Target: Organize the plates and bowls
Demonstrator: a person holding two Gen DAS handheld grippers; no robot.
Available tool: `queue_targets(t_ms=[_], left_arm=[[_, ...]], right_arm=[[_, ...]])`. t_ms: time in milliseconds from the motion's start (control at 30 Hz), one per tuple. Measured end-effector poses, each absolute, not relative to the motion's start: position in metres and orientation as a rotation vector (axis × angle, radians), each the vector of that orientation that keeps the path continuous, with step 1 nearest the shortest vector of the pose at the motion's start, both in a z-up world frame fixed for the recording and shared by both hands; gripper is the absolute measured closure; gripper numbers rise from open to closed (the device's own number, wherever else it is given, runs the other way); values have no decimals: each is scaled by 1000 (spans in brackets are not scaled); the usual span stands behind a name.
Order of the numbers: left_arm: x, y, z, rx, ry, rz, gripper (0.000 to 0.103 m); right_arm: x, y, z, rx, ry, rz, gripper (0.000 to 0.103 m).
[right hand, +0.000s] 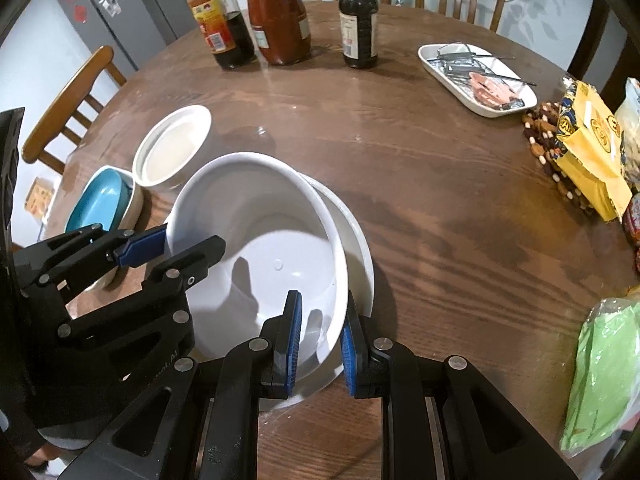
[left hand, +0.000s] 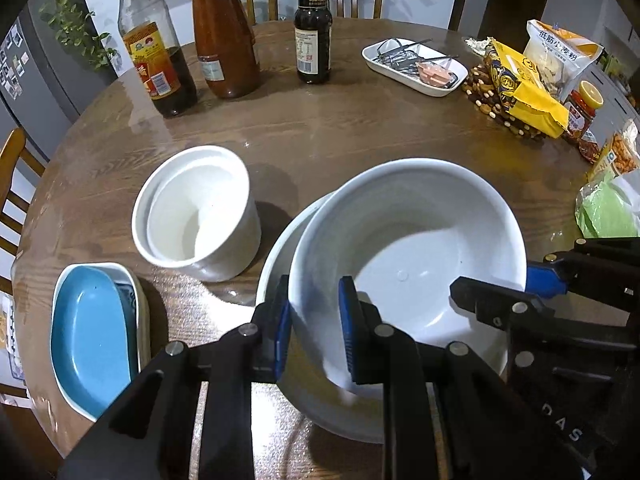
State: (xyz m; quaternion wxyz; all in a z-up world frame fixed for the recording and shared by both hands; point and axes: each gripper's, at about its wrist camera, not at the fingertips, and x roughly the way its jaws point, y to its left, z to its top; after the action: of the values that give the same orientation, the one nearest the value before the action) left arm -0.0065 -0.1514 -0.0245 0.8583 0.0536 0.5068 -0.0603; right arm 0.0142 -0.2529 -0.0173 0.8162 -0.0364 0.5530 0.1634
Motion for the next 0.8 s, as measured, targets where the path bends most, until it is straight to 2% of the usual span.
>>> queue_targets(t_ms=[800], left_arm=[[-1, -156, -25, 140, 1066, -144, 83]], right_arm=[[16, -261, -16, -72, 1148, 366, 83]])
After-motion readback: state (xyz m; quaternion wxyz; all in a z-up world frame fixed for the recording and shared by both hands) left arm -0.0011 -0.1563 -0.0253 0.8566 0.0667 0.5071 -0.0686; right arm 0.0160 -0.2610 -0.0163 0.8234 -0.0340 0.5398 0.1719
